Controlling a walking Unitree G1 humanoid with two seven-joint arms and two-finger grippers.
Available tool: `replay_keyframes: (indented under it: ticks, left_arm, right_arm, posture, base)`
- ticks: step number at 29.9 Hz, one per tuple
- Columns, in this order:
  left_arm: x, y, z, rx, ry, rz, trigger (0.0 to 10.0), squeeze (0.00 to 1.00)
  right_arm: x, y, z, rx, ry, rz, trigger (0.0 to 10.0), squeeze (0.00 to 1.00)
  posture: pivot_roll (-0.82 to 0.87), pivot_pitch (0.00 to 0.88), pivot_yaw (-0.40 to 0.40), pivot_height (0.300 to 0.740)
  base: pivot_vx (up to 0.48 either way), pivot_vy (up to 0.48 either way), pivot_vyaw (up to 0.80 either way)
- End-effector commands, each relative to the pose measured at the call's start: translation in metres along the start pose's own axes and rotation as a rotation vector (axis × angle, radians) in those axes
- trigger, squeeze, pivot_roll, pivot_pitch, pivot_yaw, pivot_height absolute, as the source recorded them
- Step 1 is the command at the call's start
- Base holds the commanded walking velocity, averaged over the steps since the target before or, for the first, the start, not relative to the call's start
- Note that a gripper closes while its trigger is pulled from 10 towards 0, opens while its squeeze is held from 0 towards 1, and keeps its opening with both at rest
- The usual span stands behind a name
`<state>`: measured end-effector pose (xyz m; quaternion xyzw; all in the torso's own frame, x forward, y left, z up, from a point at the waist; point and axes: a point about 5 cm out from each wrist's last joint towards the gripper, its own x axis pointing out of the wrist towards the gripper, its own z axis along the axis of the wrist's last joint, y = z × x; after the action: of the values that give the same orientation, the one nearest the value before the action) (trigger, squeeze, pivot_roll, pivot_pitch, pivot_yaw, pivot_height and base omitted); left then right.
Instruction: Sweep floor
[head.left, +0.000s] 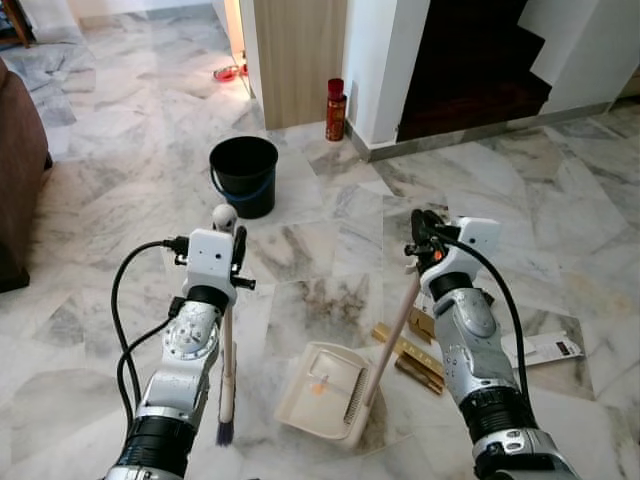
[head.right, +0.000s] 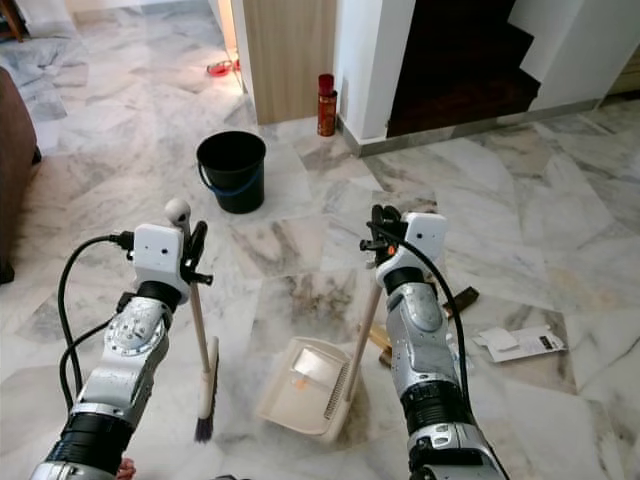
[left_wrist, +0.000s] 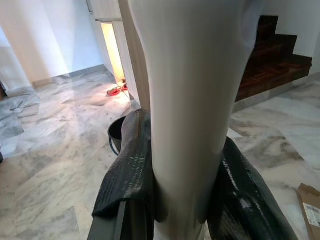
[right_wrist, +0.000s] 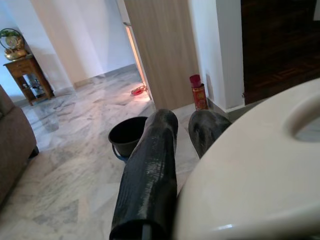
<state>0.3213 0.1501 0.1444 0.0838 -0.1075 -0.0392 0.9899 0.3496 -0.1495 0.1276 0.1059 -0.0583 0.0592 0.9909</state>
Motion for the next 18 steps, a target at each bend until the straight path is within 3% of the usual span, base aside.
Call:
replay_keyframes:
  ticks: [1,18]
  left_arm:
    - [0.0016,-0.0004,0.0045,0.005,-0.022,-0.005,10.0,0.00]
    - [0.0016,-0.0004,0.0045,0.005,-0.022,-0.005,10.0,0.00]
  right_arm:
    - [0.0040,0.0017,0.0091,0.004,-0.035,0.008,10.0,0.00]
    - [0.0040,0.0017,0.0091,0.004,-0.035,0.008,10.0,0.00]
  posture:
    - [0.02,0.065,-0.012,0.740]
    - [0.02,0.065,-0.012,0.740]
  base:
    - [0.000,0.000,0.00]
    - [0.000,0.000,0.00]
